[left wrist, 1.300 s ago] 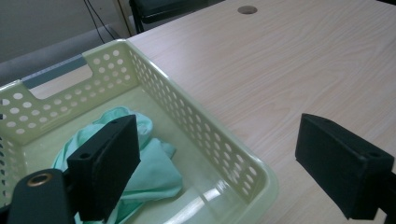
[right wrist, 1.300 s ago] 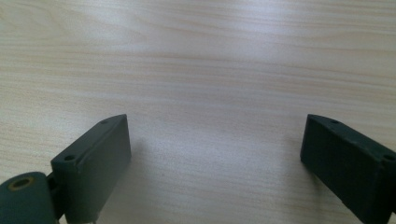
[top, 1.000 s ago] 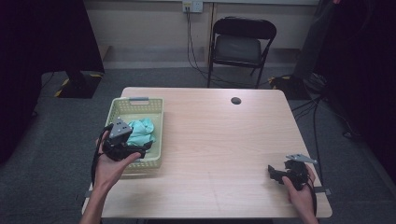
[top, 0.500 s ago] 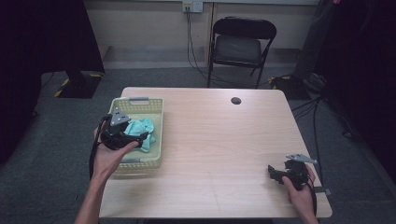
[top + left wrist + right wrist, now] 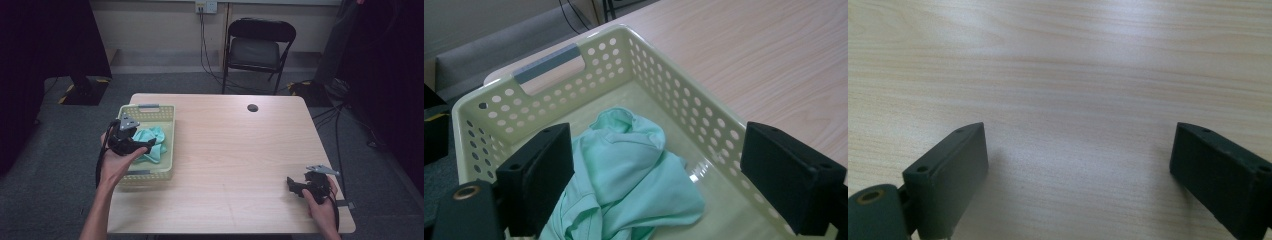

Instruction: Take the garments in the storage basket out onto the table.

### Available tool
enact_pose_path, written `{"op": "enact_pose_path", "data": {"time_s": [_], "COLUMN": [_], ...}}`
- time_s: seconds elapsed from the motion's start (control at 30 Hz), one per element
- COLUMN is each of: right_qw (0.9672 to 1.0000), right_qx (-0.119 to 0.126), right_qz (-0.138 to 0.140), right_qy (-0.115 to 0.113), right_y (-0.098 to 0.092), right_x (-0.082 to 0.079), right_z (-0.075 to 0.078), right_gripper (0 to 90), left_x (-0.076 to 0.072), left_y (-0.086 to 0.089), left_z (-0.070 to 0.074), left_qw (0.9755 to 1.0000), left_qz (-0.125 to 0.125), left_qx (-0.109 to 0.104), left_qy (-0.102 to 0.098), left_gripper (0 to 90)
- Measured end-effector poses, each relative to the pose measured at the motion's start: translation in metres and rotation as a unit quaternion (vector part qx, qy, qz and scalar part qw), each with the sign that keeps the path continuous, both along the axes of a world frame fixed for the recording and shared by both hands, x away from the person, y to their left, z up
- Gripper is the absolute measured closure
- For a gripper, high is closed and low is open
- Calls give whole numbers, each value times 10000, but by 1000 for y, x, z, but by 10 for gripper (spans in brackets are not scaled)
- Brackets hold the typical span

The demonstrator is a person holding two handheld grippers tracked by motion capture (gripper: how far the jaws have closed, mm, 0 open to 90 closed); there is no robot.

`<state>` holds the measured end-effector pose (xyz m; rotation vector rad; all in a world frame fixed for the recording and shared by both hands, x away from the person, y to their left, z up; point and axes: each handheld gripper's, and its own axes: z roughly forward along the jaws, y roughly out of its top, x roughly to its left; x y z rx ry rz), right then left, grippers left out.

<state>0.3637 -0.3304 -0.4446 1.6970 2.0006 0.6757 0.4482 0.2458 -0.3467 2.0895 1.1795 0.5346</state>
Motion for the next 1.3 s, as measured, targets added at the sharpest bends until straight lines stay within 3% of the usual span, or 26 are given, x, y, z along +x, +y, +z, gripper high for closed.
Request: {"op": "enact_pose_path", "data": {"time_s": [1.0, 1.1, 1.3], "right_qw": [10000, 10000, 10000], "right_qx": [0, 0, 0], "right_qz": [0, -1, 0], "right_qy": [-1, -1, 0], "right_y": [0, 0, 0], "right_x": [0, 0, 0], "right_z": [0, 0, 0], "right_gripper": [75, 75, 75], "left_x": [38, 40, 44], "left_y": [9, 7, 5], "left_z": [-42, -48, -63], "left_qw": [9983, 9977, 9954], "left_qz": [175, 108, 182], "left_qx": [40, 262, 354], "left_qy": [558, 614, 874], "left_gripper": [133, 132, 134]}}
